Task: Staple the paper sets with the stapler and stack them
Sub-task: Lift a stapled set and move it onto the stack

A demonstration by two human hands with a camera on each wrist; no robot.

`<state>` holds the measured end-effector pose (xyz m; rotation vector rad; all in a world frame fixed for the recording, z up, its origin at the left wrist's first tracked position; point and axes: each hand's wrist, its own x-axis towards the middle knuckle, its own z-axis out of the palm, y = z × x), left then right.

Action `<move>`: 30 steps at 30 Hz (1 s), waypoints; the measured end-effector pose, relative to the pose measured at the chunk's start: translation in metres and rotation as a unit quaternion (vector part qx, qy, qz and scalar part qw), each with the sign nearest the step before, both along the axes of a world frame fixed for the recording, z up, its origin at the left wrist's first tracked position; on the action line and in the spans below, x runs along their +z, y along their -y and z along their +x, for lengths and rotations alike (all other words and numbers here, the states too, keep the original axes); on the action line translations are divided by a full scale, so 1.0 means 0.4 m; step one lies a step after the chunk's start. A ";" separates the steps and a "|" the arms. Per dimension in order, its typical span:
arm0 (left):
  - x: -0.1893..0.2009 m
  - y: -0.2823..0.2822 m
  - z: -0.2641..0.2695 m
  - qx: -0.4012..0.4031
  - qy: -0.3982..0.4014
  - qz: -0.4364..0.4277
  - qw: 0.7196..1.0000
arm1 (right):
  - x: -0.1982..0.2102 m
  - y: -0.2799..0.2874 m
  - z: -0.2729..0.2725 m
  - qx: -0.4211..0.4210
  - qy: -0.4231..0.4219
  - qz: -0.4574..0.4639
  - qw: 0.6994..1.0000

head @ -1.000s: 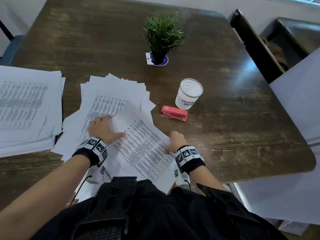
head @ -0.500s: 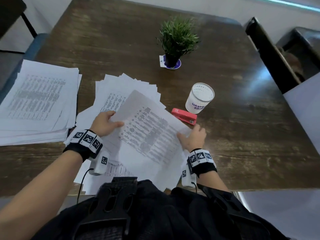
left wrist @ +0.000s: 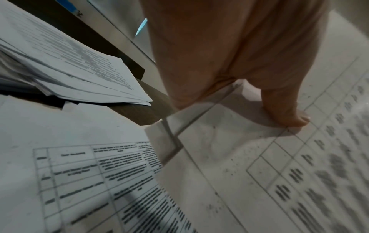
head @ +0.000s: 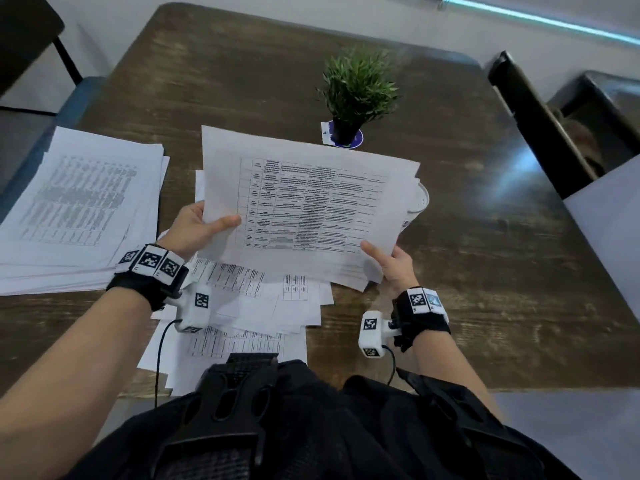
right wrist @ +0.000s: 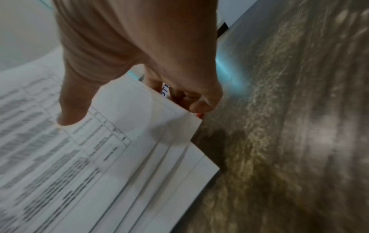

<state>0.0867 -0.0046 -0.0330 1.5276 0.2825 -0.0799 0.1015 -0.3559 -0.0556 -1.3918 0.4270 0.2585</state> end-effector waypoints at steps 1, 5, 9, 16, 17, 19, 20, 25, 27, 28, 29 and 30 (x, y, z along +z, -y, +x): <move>0.004 -0.003 0.001 -0.006 -0.002 -0.009 1.000 | 0.009 -0.002 0.002 0.001 0.010 0.017 1.000; 0.020 -0.005 0.001 -0.023 0.014 -0.018 0.999 | 0.040 -0.005 0.014 0.008 0.048 0.027 0.998; 0.025 -0.008 -0.002 -0.002 0.052 -0.045 0.998 | 0.078 -0.015 0.010 0.008 0.093 -0.011 0.996; 0.063 0.016 -0.008 0.046 0.098 -0.015 0.994 | 0.111 -0.054 0.027 0.007 0.124 -0.019 0.992; 0.069 0.024 -0.004 0.050 0.107 0.003 0.993 | 0.113 -0.060 0.030 0.002 0.127 -0.024 0.992; 0.086 0.044 0.009 0.058 0.124 0.036 0.990 | 0.121 -0.076 0.038 -0.003 0.131 -0.046 0.990; 0.097 0.055 0.015 0.062 0.131 0.047 0.988 | 0.124 -0.084 0.042 -0.008 0.131 -0.047 0.990; 0.129 0.060 0.043 0.114 0.156 0.055 0.980 | 0.155 -0.096 0.052 -0.037 0.166 -0.006 0.985; 0.118 0.052 0.043 0.110 0.146 0.056 0.981 | 0.153 -0.088 0.051 -0.037 0.174 -0.020 0.984; 0.111 0.050 0.039 0.106 0.128 0.057 0.984 | 0.147 -0.086 0.050 -0.039 0.170 -0.034 0.984; 0.101 0.053 0.035 0.101 0.106 0.057 0.988 | 0.141 -0.086 0.047 -0.042 0.161 -0.045 0.985; 0.095 0.061 0.028 0.094 0.088 0.053 0.990 | 0.132 -0.084 0.047 -0.043 0.147 -0.053 0.987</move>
